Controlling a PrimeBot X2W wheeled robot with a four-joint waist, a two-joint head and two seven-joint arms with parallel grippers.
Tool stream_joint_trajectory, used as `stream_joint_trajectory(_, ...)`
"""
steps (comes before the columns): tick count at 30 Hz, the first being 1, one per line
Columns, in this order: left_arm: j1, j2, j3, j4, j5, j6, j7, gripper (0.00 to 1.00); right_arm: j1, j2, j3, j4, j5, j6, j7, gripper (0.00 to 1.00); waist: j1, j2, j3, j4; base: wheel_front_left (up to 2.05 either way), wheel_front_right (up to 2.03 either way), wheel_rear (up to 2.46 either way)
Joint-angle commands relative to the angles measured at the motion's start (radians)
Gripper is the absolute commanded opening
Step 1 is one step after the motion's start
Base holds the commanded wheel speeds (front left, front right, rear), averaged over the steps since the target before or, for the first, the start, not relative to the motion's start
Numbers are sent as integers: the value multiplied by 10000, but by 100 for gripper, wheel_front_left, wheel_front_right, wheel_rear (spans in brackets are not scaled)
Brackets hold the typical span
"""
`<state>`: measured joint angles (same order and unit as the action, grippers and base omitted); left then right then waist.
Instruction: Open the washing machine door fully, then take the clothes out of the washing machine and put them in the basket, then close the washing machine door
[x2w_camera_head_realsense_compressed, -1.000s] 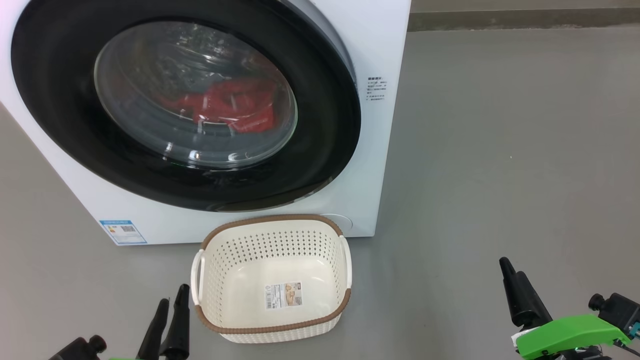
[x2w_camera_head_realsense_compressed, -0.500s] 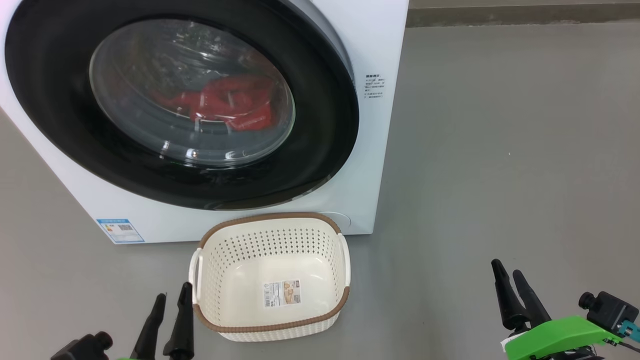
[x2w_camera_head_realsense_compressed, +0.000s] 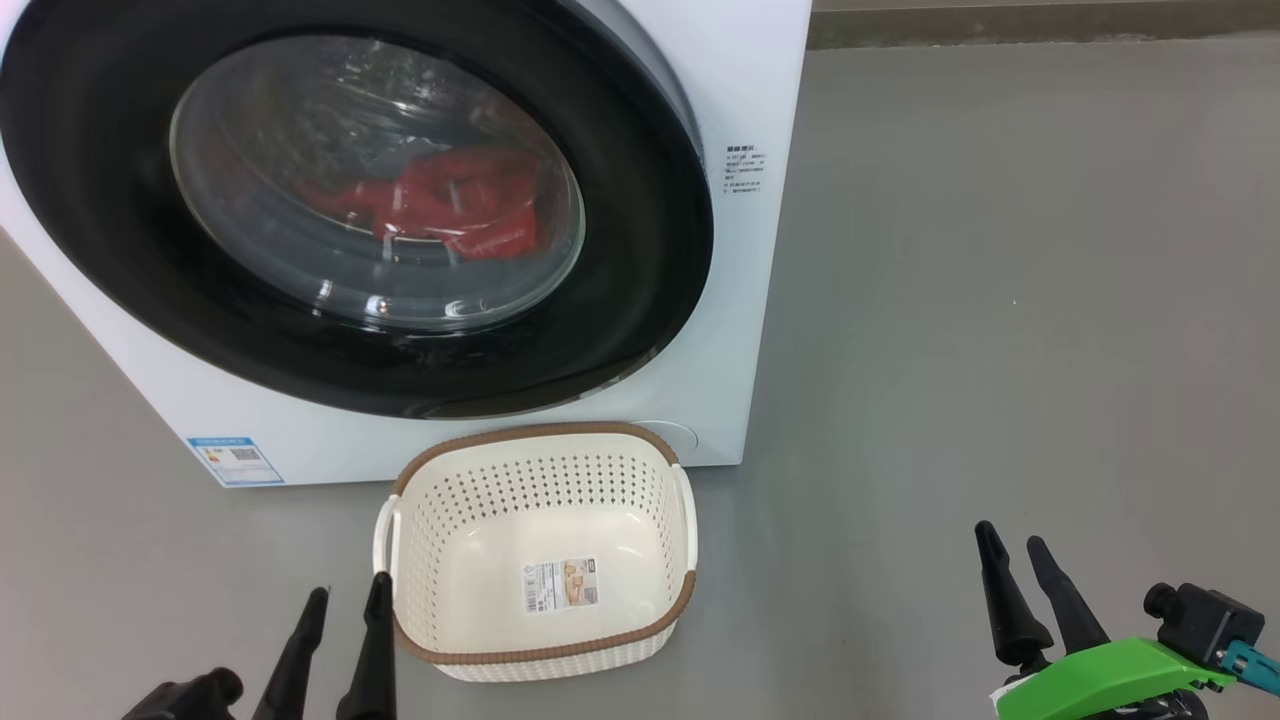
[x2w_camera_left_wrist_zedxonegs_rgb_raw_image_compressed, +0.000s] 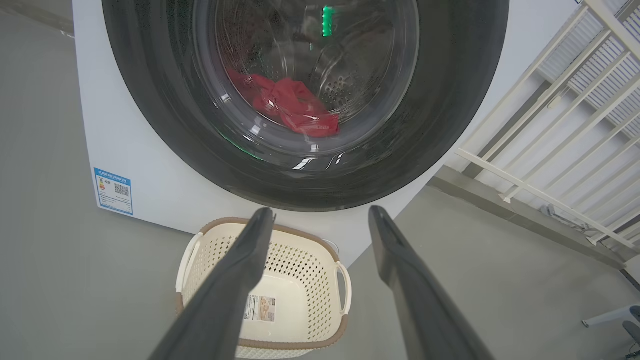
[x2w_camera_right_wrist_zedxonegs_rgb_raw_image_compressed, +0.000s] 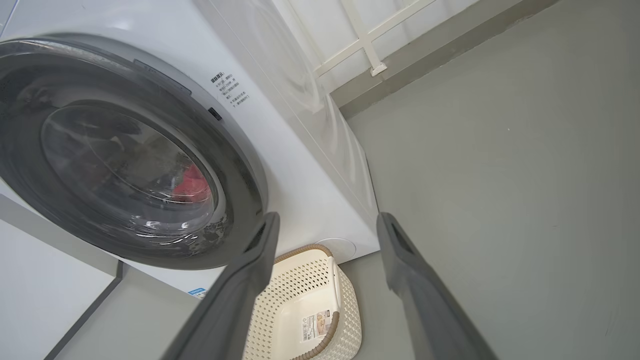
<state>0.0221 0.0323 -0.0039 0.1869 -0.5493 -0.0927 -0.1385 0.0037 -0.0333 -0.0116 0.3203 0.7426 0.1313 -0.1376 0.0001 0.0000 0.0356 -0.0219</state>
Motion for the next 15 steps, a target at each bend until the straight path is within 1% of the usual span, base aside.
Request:
stream_joint_trajectory(1, -115, 137, 183, -326, 440, 28, -166, 100, -34, -149, 249, -236, -344, -3, -174, 100, -1, 0, 2, -14, 0, 0, 0)
stream_joint_trajectory(15, -54, 152, 151, -364, 1982, 112, -576, 100, 39, -163, 324, -288, -1752, -4, -585, 100, -1, 0, 68, -130, 0, 0, 0)
